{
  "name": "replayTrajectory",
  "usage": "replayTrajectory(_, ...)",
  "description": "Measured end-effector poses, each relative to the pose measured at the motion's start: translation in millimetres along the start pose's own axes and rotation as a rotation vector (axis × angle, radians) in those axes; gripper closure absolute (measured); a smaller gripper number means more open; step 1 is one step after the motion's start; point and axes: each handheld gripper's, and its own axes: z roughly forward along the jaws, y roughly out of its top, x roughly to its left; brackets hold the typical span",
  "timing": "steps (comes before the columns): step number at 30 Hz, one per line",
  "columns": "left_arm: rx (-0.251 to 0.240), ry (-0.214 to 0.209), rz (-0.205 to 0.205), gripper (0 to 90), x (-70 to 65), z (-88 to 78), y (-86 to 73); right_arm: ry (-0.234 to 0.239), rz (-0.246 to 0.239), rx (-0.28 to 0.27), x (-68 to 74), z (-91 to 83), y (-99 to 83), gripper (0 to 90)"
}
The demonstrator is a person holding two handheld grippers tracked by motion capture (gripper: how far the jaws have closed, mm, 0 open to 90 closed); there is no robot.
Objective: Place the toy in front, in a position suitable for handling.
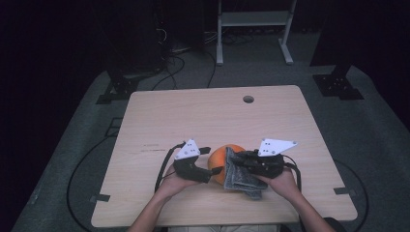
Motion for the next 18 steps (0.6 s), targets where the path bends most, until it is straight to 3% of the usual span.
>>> replayTrajectory(2,0.004,-0.038,-0.007,20.3,0.4,2.2,-2.3,0.000,0.003,0.000,0.4,-1.5,-1.1,79.1)
replayTrajectory(4,-0.004,-0.035,0.021,30.3,-3.6,3.4,-3.8,-0.004,-0.004,0.003,0.9,-2.4,-0.1,79.1)
replayTrajectory(6,-0.006,-0.024,0.063,35.9,-7.3,3.1,-2.5,0.003,0.003,-0.006,2.9,-3.4,3.6,79.2)
replayTrajectory(11,0.015,-0.004,0.169,39.2,-17.9,2.6,-0.3,0.037,-0.063,0.002,15.7,5.6,16.0,79.2)
replayTrajectory(14,0.032,0.005,0.189,41.3,-15.8,1.1,-3.4,0.011,-0.057,0.004,9.0,2.6,15.0,79.2)
replayTrajectory(18,0.040,0.000,0.176,41.1,-12.3,-0.2,-6.5,-0.034,0.002,0.013,-7.5,-7.6,3.8,79.1)
